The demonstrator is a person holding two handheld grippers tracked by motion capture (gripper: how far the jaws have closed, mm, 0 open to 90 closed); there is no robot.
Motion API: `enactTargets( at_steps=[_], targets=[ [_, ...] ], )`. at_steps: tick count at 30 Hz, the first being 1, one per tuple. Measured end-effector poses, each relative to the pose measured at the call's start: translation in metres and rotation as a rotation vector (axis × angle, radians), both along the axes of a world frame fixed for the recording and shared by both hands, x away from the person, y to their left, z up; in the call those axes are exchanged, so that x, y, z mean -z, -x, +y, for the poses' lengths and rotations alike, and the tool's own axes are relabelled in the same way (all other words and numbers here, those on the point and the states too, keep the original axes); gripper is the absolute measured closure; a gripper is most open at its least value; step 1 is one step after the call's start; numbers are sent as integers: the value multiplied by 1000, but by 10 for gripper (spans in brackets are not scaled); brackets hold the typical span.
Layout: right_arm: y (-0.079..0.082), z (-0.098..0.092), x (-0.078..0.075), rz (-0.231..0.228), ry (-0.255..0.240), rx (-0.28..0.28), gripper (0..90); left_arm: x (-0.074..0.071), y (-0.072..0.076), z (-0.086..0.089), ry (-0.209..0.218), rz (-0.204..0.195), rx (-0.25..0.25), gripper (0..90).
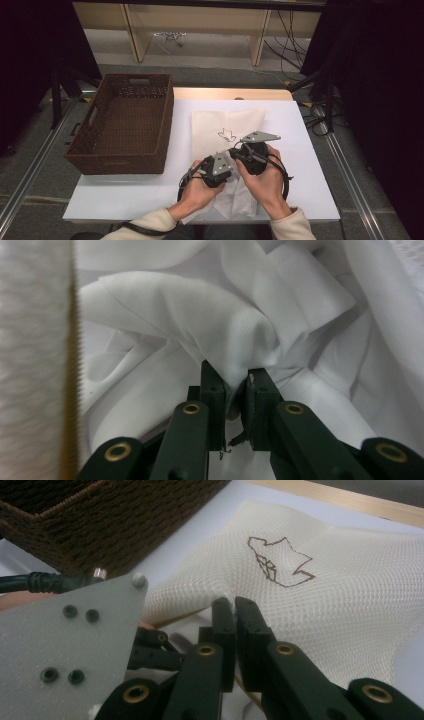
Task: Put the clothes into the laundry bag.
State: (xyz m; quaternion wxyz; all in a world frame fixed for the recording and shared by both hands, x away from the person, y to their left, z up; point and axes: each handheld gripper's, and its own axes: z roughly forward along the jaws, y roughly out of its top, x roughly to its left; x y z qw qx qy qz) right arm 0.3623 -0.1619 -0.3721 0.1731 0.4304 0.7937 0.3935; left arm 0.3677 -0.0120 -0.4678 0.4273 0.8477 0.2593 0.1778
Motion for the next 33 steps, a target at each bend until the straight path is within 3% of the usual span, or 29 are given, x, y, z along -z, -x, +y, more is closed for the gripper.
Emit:
enactTargets(
  at_steps=[2,5,6,7,8,10,12,13,14,16,17,18,21,24,26,28,29,31,33],
  targets=[
    [0,-1,0,-4,-9,1,890,-3,-2,5,-27,-9,3,804],
    [0,-3,-2,-15,0,10,890,-5,2,8,0,-1,8,771],
    [0,-2,-2,5,-25,14,890,-6,4,10,12,-6,14,743],
    [0,-2,-1,1,-22,19,890,-7,6,12,34,-1,21,699],
    [-2,-4,-1,-14,-2,4,890,-9,8,15,27,-2,22,659],
    [-2,-3,0,4,-9,12,890,-14,14,22,39,-5,32,566],
    [-3,-4,1,-7,4,-1,890,-17,21,29,88,-7,28,497],
    [-3,-4,1,-5,5,-2,890,-22,26,38,67,-10,33,463],
    [-3,-4,1,-2,3,0,890,-23,29,41,89,-8,29,430],
    [-3,-3,1,2,1,3,890,-26,36,50,53,-3,36,386],
    [-2,-3,1,9,3,11,890,-25,39,52,58,-4,28,356],
    [-3,-3,1,-1,11,1,890,-24,43,56,19,-15,37,335],
    [-1,-1,2,15,14,10,890,-16,51,59,-30,6,53,283],
    [-2,-1,2,13,16,2,889,-3,50,59,-89,10,51,297],
    [-3,-1,2,9,18,-4,889,4,47,59,-127,26,61,358],
    [-2,0,3,23,12,-2,889,10,44,57,-135,47,65,423],
    [0,1,3,58,-8,20,889,12,43,56,-145,51,68,467],
    [-2,0,4,36,5,0,889,17,40,55,-164,61,66,537],
    [-2,1,5,37,7,-1,889,19,38,54,-150,73,60,586]
  ],
)
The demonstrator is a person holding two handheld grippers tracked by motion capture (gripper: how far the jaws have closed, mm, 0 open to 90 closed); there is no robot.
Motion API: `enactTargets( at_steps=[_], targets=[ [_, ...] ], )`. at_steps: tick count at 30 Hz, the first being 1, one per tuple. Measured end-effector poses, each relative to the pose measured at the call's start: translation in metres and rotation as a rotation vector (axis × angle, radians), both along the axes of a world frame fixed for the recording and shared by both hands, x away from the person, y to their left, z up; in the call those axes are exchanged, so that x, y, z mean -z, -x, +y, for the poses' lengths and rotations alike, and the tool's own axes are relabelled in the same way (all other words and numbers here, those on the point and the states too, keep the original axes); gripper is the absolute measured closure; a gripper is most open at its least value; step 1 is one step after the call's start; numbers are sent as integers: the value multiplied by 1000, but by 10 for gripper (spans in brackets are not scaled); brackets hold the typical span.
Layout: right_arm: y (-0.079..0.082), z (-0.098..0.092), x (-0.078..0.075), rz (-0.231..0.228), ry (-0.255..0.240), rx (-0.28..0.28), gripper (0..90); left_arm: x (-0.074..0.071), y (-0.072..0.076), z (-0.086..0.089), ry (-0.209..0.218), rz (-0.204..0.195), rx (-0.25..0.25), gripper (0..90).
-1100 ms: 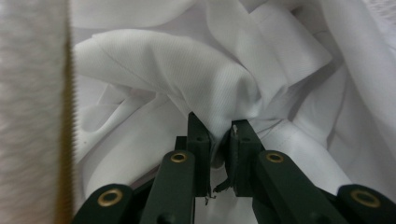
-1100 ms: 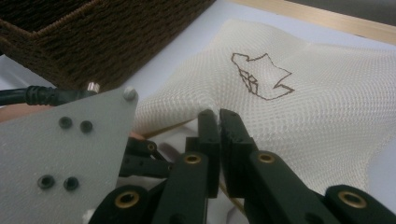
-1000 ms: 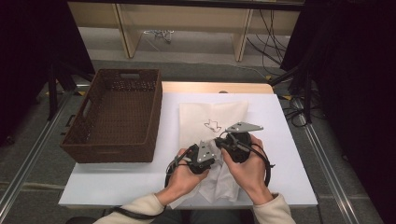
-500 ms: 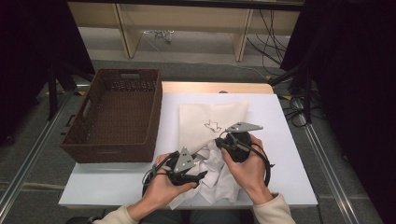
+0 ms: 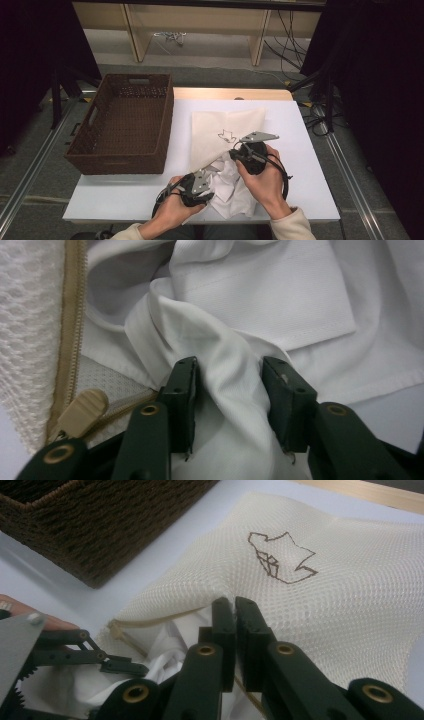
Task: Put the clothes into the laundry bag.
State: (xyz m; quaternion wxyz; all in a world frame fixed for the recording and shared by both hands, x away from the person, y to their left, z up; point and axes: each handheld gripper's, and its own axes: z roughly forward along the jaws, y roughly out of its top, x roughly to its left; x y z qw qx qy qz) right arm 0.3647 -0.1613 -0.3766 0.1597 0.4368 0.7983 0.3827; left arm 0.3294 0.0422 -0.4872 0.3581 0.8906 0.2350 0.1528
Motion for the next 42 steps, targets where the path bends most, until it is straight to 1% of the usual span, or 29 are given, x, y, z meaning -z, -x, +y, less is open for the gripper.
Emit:
enactTargets(
  at_steps=[1,2,3,4,5,6,7,8,12,15,17,19,20,21,22,23,24,25,26,27,28,30,31,33,34,35,37,39,42],
  targets=[
    [0,1,1,-3,-7,0,889,0,-1,0,6,8,-7,604],
    [0,0,0,-11,11,3,889,-1,-2,0,-10,6,-3,643],
    [1,2,0,13,-4,13,889,0,-2,-1,-5,6,-6,673],
    [0,1,1,11,0,0,889,0,-2,-1,0,10,-6,704],
    [-1,1,2,-13,11,-14,889,0,-3,-1,-10,9,-8,725],
    [1,2,1,6,8,-4,889,1,-3,-2,-8,11,-8,755],
    [0,2,1,4,7,-8,889,1,-4,-2,9,20,-10,777],
    [1,3,1,9,8,-2,889,1,-5,-1,3,20,-13,815],
    [0,2,2,-7,13,-6,889,-1,-6,1,49,48,-29,862],
    [0,3,2,-9,3,-9,889,-9,-3,-1,137,62,-28,868],
    [0,3,2,8,-9,-7,889,-15,-1,-5,161,45,-14,868],
    [1,4,1,-5,6,-7,889,-22,0,-10,185,32,3,869],
    [0,3,1,-16,20,-27,889,-25,0,-14,203,24,10,869],
    [3,5,0,13,4,-3,889,-27,-1,-18,218,17,10,868],
    [3,6,0,12,2,-1,889,-29,-2,-21,232,13,13,869],
    [3,6,0,3,5,-12,889,-32,-4,-23,215,-2,17,869],
    [3,5,0,-9,11,-23,889,-33,-7,-28,231,-11,10,869],
    [4,7,0,-3,-3,-4,889,-34,-11,-31,227,-22,-2,868],
    [3,6,0,-25,4,-23,889,-33,-14,-34,238,-17,-2,868],
    [2,6,0,-29,21,-25,889,-33,-19,-37,199,-30,-7,868],
    [3,5,-1,-25,13,-27,889,-30,-22,-40,212,-36,-11,867],
    [3,4,-2,-17,12,-12,889,-23,-30,-44,191,-31,-17,865],
    [3,4,-1,-16,4,-10,890,-19,-33,-46,193,-40,-31,862],
    [2,3,-1,2,-5,-4,889,-15,-37,-48,178,-29,-21,842],
    [0,1,0,-11,4,-14,889,-15,-36,-49,183,-40,-25,823],
    [1,2,0,0,-6,-6,889,-15,-34,-48,182,-43,-12,795],
    [1,2,0,16,-12,2,889,-17,-31,-46,186,-35,4,704],
    [0,1,0,-2,-3,-3,889,-20,-27,-40,196,-25,23,610],
    [1,2,-1,13,-23,7,888,-29,-18,-29,223,-28,14,481]
  ],
)
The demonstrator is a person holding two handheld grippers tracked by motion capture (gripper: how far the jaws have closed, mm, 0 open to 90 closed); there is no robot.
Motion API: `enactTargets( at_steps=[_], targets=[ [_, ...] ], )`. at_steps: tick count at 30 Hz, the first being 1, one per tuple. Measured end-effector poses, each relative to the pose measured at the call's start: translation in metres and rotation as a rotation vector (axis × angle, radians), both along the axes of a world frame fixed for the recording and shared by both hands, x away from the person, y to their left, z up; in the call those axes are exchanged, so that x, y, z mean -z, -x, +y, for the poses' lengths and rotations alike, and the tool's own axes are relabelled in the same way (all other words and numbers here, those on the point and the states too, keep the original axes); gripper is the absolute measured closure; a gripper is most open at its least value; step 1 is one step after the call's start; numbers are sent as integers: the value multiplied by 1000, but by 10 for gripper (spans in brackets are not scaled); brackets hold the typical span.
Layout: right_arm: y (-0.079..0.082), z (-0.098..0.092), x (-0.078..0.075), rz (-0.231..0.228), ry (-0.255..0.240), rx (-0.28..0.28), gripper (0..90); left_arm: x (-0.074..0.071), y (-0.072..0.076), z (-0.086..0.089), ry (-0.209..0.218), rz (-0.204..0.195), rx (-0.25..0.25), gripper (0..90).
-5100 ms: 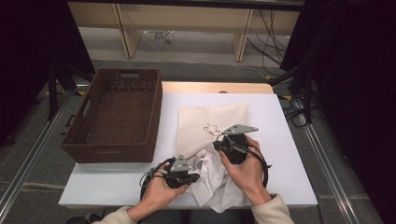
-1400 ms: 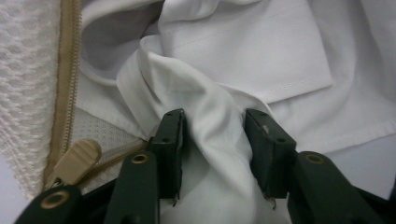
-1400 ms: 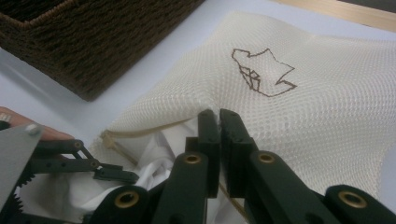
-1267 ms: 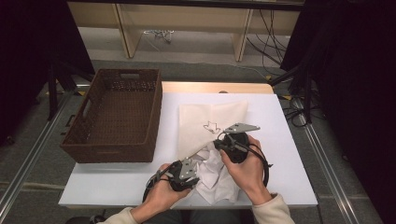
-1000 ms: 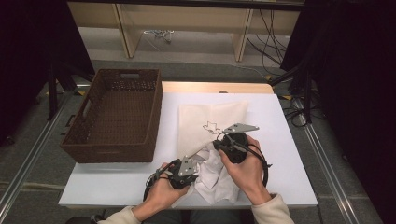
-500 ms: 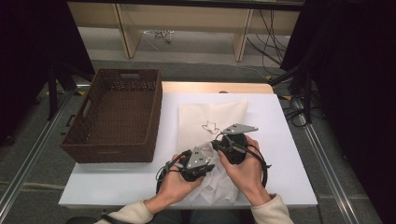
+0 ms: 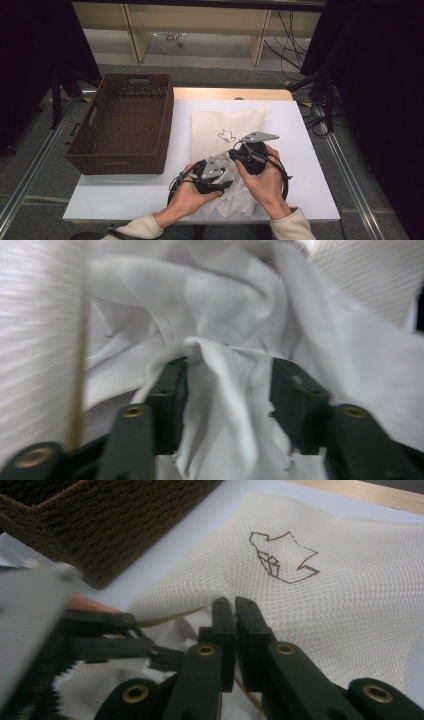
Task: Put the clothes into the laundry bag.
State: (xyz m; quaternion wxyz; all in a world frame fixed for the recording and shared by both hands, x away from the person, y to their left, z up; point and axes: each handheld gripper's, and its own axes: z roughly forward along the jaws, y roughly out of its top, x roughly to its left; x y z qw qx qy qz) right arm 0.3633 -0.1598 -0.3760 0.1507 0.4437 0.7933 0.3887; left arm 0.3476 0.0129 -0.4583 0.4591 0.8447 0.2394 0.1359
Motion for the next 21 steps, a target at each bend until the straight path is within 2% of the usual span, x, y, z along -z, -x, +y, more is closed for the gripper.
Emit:
enactTargets(
  at_steps=[1,3,5,6,7,9,10,12,13,14,15,17,19,21],
  targets=[
    [-3,-2,0,-34,25,-23,889,-5,5,5,12,-1,4,448],
    [-2,-2,0,-30,25,-21,888,-11,13,11,40,2,13,400],
    [-1,0,0,-8,14,-6,888,-16,24,15,45,-1,32,376],
    [-1,0,0,-9,10,-9,888,-16,28,15,42,-2,46,366],
    [-2,-1,0,-27,28,-27,888,-16,32,14,50,4,61,355],
    [-2,-2,-1,-28,32,-27,888,-13,39,9,23,11,97,338],
    [-2,-2,-1,-29,34,-27,888,-10,41,5,26,5,107,329],
    [-2,-2,0,-27,33,-27,888,-1,43,-4,0,21,138,304],
    [0,0,-1,-8,22,-8,888,4,43,-9,-18,25,141,294],
    [0,0,-1,-3,16,-12,888,8,42,-14,-36,30,149,279],
    [0,0,-1,9,15,-11,888,13,41,-19,-60,27,154,266],
    [-1,-1,0,-5,16,-15,888,20,37,-26,-124,12,154,253],
    [-1,-1,0,5,14,-5,888,26,33,-30,-155,9,146,271],
    [-2,-1,1,-4,14,-12,888,27,32,-31,-178,-15,139,322]
  ],
)
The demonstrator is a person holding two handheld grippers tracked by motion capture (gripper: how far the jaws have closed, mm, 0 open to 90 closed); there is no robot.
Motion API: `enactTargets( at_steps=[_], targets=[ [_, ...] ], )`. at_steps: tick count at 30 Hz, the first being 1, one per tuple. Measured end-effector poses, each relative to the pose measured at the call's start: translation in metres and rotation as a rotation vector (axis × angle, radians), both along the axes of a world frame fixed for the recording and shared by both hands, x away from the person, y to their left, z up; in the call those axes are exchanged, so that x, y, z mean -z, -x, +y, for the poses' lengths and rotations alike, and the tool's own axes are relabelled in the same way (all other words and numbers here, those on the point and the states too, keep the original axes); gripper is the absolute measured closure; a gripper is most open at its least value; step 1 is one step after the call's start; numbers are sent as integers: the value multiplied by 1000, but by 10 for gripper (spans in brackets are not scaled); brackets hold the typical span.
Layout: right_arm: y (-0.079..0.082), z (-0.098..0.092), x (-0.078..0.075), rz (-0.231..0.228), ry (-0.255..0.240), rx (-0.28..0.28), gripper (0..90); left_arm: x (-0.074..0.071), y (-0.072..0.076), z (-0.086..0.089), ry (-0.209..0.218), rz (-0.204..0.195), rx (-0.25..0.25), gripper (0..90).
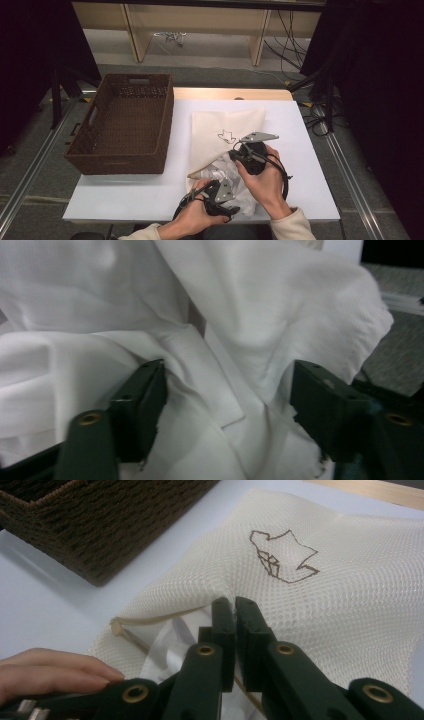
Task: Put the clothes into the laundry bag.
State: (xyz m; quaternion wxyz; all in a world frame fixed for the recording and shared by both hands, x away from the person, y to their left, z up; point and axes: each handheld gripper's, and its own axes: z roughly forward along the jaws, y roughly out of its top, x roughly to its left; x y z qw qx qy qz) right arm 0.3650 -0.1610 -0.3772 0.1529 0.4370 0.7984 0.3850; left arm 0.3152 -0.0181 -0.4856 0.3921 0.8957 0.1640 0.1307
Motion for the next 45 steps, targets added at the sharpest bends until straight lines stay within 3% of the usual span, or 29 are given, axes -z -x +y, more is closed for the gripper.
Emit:
enactTargets(
  at_steps=[2,5,10,15,16,19,20,23,25,28,29,36,38,40,45],
  targets=[
    [0,-1,-1,1,10,4,888,-1,-1,-1,-32,-40,-6,371],
    [1,1,-1,21,6,10,888,0,-2,-2,-48,-57,-2,466],
    [2,2,-1,20,14,11,888,0,-4,-1,-33,-30,-7,620],
    [2,1,-1,22,8,9,888,2,-8,-3,-10,25,-16,767],
    [0,0,0,-2,8,-3,888,2,-8,-3,0,33,-22,804],
    [1,0,0,-4,5,-7,888,1,-8,-2,16,44,-32,867],
    [1,0,-1,3,3,-1,888,1,-3,-3,42,115,-68,875],
    [2,-1,-2,-7,13,-6,888,-7,-8,2,49,56,-46,881],
    [1,-1,-3,-18,16,-15,888,-13,-8,5,74,82,-35,882],
    [4,0,-5,1,-2,6,888,-21,-12,10,101,67,-67,883],
    [2,-2,-5,-37,16,-7,889,-22,-14,11,112,66,-83,883],
    [6,-1,-10,-27,-14,3,889,-30,-32,13,144,37,-153,883],
    [5,-2,-9,-45,-16,5,889,-29,-36,10,143,15,-171,882],
    [5,-2,-10,-30,-24,14,889,-24,-42,9,131,5,-189,880],
    [3,-6,-8,-30,-16,4,889,-11,-49,11,131,24,-216,868]
  ],
)
